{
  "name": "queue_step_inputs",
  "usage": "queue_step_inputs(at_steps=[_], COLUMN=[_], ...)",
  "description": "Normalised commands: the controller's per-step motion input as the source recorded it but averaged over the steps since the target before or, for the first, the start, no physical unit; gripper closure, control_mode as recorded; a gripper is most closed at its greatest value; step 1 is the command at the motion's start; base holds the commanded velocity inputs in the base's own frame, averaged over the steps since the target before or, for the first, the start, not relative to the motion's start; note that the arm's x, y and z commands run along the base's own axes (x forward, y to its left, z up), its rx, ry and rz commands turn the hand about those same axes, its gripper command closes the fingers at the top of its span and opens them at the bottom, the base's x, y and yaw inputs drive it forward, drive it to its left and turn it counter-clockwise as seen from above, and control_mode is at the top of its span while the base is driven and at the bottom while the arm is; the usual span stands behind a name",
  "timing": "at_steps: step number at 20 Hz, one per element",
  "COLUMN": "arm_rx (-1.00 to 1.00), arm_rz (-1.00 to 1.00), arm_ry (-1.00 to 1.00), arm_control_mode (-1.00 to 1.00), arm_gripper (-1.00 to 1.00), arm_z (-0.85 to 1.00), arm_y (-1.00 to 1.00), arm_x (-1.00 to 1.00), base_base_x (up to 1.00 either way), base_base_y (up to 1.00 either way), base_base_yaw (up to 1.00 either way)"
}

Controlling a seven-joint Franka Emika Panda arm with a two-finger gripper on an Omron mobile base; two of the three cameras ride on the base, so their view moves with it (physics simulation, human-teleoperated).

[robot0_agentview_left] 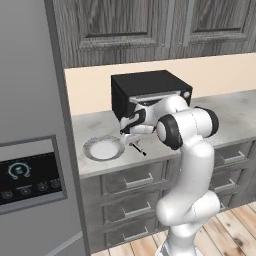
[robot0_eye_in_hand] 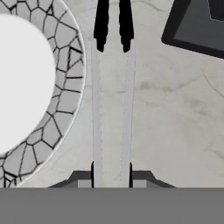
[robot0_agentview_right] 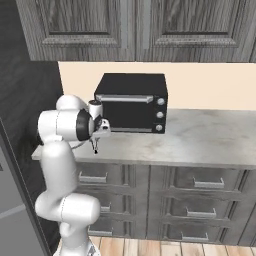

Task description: Pick up the tongs from the counter and place them near the plate next to the oven.

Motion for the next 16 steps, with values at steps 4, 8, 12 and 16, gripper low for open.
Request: queue_step_inputs(at_steps=[4,8,12,16], arm_rx=[0.0,0.0,0.0,0.0], arm_rz=[0.0,0.0,-0.02,-0.06], arm_ry=[0.0,0.0,-0.06,-0.25], arm_control_mode=[-1.0,-1.0,-1.0,-1.0], arm_gripper=[-1.0,-1.0,-1.0,-1.0], arm_z=[-0.11,0.0,0.21,0.85], arm_y=[0.08,0.0,0.0,0.0], arm_x=[0.51,0.17,-0.09,-0.87], base_base_x=[0.0,0.0,0.0,0.0], base_base_y=[0.0,0.0,0.0,0.0], base_base_yaw=[0.0,0.0,0.0,0.0])
